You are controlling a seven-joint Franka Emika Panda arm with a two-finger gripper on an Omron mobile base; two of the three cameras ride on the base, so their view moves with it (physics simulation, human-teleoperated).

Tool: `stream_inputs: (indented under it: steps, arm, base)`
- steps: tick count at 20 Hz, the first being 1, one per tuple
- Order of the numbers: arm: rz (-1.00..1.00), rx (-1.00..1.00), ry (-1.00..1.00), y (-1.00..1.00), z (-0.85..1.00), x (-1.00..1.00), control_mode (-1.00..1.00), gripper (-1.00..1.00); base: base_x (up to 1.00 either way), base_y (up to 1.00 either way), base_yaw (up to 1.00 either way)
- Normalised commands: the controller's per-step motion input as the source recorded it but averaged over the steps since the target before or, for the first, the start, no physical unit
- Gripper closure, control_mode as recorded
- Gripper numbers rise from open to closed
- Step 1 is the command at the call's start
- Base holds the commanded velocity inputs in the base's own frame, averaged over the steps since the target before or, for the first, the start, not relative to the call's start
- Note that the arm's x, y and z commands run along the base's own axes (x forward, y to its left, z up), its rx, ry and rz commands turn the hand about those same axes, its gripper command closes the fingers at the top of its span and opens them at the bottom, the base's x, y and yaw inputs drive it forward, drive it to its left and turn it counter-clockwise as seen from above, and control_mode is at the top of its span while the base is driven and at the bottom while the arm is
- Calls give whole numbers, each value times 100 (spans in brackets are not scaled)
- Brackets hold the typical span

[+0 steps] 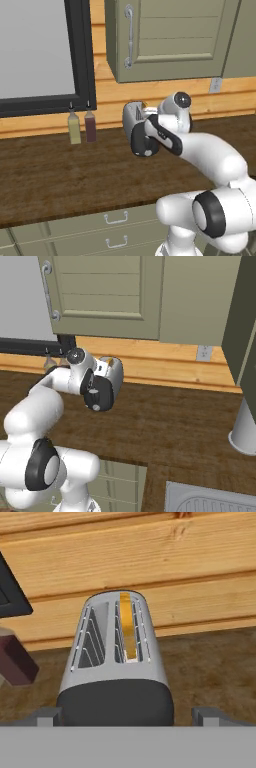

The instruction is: Start the toaster. Once the lever pops up, take the bread to the plate on the dining counter.

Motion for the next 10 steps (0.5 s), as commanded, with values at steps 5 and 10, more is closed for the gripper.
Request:
stream_inputs:
  steps: [5,10]
  arm:
    - [0,0,0,0,-23,49,-100,-100]
    - [0,0,0,-3,-15,57,-100,-100]
  base:
    - [0,0,0]
    - [0,0,0]
